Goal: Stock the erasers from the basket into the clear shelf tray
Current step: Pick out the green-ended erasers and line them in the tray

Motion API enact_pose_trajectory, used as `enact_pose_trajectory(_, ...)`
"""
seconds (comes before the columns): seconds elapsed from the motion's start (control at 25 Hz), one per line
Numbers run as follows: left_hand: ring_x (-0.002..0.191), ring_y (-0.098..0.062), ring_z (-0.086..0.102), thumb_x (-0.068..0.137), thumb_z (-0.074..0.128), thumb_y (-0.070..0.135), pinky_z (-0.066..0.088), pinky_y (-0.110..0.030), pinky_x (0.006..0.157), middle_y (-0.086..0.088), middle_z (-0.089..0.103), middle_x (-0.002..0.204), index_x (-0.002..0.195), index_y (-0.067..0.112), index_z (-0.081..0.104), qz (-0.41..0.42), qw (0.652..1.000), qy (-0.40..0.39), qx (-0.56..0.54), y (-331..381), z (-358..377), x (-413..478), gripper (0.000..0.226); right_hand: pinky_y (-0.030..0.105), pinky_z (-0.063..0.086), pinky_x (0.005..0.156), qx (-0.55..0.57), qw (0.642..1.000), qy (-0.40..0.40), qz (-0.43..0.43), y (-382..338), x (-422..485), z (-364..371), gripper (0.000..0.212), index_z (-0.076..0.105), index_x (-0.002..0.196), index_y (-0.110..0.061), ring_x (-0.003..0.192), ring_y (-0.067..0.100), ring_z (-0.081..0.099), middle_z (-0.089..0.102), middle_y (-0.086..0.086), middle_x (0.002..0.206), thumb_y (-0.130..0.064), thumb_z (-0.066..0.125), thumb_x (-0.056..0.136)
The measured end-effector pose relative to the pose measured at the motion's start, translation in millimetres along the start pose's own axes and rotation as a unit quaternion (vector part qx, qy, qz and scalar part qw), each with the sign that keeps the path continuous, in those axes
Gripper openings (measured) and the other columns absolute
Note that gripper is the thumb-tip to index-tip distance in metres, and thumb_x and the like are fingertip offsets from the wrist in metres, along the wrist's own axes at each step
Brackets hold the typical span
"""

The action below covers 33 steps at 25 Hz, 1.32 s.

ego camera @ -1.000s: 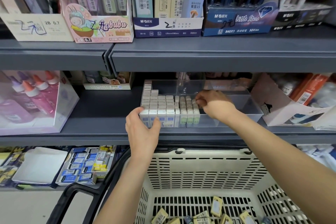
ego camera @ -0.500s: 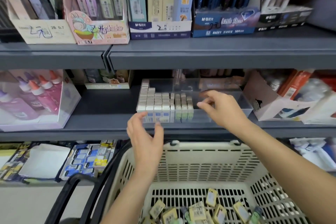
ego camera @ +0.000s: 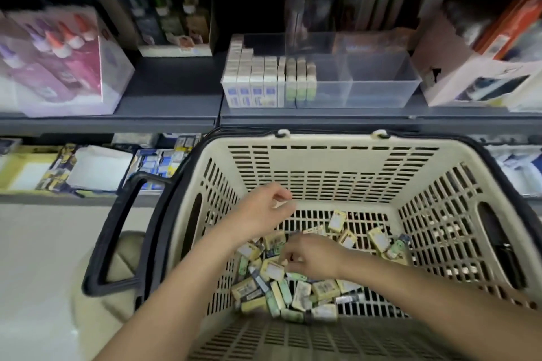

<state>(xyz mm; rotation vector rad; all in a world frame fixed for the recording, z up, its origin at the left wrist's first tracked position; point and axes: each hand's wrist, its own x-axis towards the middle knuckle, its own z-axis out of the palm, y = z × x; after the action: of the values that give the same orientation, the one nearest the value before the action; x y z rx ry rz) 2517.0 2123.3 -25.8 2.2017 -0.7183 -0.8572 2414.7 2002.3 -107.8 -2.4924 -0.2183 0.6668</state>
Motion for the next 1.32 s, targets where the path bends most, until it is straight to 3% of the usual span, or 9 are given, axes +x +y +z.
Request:
enact_pose_trajectory(0.16,0.104,-0.004,0.055,0.09,0.058,0.029,0.044,-0.025,0.093,0.014,0.059,0.107,0.107,0.028,0.056,0.009,0.995,0.09,-0.042,-11,-20,-42,0.017,0.033,0.041,0.087,-0.131,0.991,-0.02,0.009,11,13,37,0.04,0.051,0.117,-0.012,0.109,0.025,0.046,0.047,0.008,0.119,-0.032,0.063,0.084)
enact_pose_trajectory(0.32,0.103,-0.003,0.055,0.09,0.058,0.026,0.045,-0.024,0.094,0.012,0.059,0.105,0.106,0.026,0.056,-0.015,0.996,0.078,-0.047,-17,-20,-60,0.016,0.031,0.042,0.085,-0.182,0.983,-0.015,0.023,34,6,28,0.029,0.06,0.097,-0.013,0.105,0.02,0.048,0.049,0.004,0.112,-0.038,0.058,0.084)
enact_pose_trajectory(0.48,0.098,0.005,0.054,0.09,0.058,0.03,0.045,-0.017,0.086,0.018,0.057,0.102,0.104,0.031,0.054,-0.021,0.997,0.062,-0.035,-22,-18,-63,0.015,0.026,0.046,0.066,-0.107,0.991,0.031,0.071,26,4,9,0.022,0.054,0.092,-0.018,0.088,0.018,0.058,0.058,-0.002,0.094,-0.039,0.055,0.084)
enact_pose_trajectory(0.6,0.094,0.006,0.054,0.089,0.059,0.029,0.044,-0.014,0.081,0.019,0.057,0.098,0.101,0.032,0.055,-0.017,0.995,0.075,-0.055,-23,-19,-64,0.013,0.021,0.04,0.06,-0.035,0.999,0.04,-0.012,-10,16,18,0.018,0.053,0.095,-0.021,0.083,0.018,0.057,0.053,-0.006,0.087,-0.034,0.058,0.084)
enact_pose_trajectory(0.8,0.094,0.001,0.056,0.089,0.06,0.027,0.045,-0.019,0.084,0.018,0.057,0.097,0.102,0.029,0.056,-0.011,0.995,0.078,-0.056,-24,-18,-64,0.013,0.043,0.027,0.105,-0.204,0.972,-0.061,-0.101,-30,33,60,0.071,0.032,0.139,-0.033,0.128,0.027,0.024,0.027,0.009,0.141,-0.042,0.064,0.077)
enact_pose_trajectory(1.0,0.093,0.004,0.055,0.09,0.059,0.03,0.045,-0.011,0.074,0.019,0.056,0.097,0.102,0.031,0.055,-0.017,0.994,0.073,-0.077,-26,-22,-67,0.013,0.04,0.042,0.098,-0.185,0.982,0.022,-0.009,25,8,33,0.044,0.042,0.127,-0.037,0.116,0.017,0.037,0.038,0.0,0.126,-0.05,0.049,0.086)
enact_pose_trajectory(1.12,0.093,0.002,0.055,0.09,0.059,0.031,0.047,-0.013,0.074,0.019,0.056,0.098,0.101,0.031,0.055,-0.02,0.995,0.068,-0.074,-24,-22,-66,0.012,0.04,0.036,0.101,-0.222,0.971,0.024,0.084,47,-7,11,0.053,0.035,0.134,-0.038,0.122,0.022,0.035,0.035,0.003,0.131,-0.052,0.048,0.085)
enact_pose_trajectory(1.24,0.093,0.002,0.056,0.089,0.059,0.031,0.049,-0.018,0.077,0.019,0.057,0.098,0.101,0.031,0.056,-0.02,0.995,0.067,-0.064,-22,-22,-64,0.012,0.046,0.034,0.104,-0.229,0.968,0.084,-0.067,19,-4,31,0.063,0.035,0.138,-0.033,0.13,0.027,0.034,0.033,0.01,0.142,-0.045,0.057,0.08)
enact_pose_trajectory(1.32,0.093,-0.001,0.057,0.089,0.059,0.031,0.05,-0.022,0.081,0.017,0.058,0.098,0.101,0.029,0.056,-0.022,0.996,0.066,-0.056,-22,-20,-64,0.013,0.046,0.032,0.105,-0.23,0.951,0.004,-0.207,-8,9,54,0.062,0.037,0.138,-0.032,0.134,0.029,0.03,0.03,0.008,0.148,-0.032,0.061,0.081)
